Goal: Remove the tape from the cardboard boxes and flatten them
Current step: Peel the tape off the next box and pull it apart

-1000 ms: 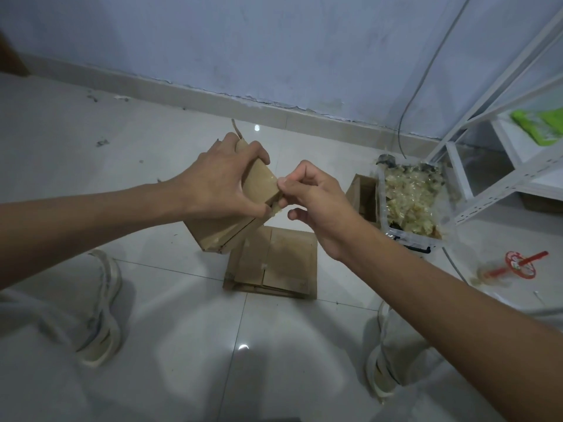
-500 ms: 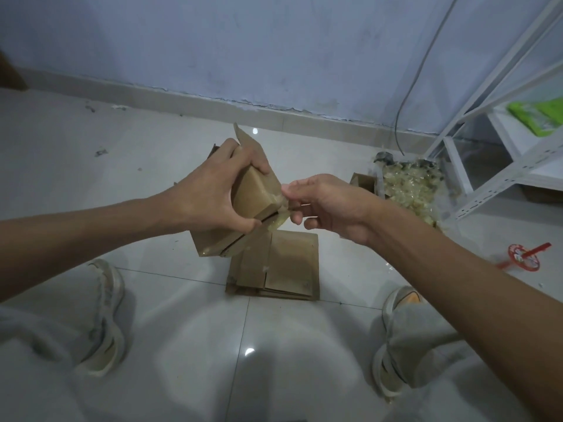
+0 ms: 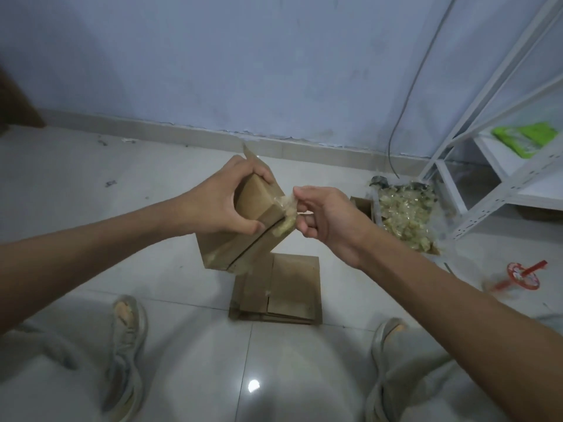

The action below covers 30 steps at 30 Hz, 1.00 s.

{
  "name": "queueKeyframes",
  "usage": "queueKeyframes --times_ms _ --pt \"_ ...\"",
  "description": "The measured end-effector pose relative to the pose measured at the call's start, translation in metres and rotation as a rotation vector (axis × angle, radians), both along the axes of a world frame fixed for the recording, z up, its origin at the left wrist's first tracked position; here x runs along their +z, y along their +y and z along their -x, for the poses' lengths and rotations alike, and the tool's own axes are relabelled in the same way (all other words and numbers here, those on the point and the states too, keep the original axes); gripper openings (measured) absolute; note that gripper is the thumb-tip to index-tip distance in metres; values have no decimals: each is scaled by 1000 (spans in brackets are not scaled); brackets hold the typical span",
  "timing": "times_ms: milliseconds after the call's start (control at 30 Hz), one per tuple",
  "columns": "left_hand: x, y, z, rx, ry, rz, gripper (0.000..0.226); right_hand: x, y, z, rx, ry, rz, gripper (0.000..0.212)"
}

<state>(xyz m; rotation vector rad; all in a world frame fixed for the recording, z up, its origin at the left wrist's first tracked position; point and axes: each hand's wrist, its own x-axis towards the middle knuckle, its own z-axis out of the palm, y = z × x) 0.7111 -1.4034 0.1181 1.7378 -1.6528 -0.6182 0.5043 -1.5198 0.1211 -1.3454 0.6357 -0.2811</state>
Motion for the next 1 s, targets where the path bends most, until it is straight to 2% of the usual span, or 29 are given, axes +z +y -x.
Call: queueKeyframes --times_ms 100,167,267,400,567,733,833,1000 --pt "16 -6 -2 -14 -18 -61 76 19 5 2 53 73 342 37" --pt "17 -3 -1 -22 -16 -93 85 21 8 4 102 67 466 39" --pt "9 6 3 -69 18 -179 96 15 7 14 183 78 441 30" --pt "-1 11 12 -179 10 -324 101 -10 9 33 290 70 262 20" --pt "-32 21 18 -237 30 -395 106 -45 17 37 344 68 110 23" --pt "-50 22 12 -208 181 -452 104 -66 24 21 147 -4 105 30" --pt "-56 26 7 -152 279 -461 103 -77 27 9 -11 -46 103 22" --pt "-67 29 -3 -48 276 -456 107 -81 18 -4 72 64 203 3"
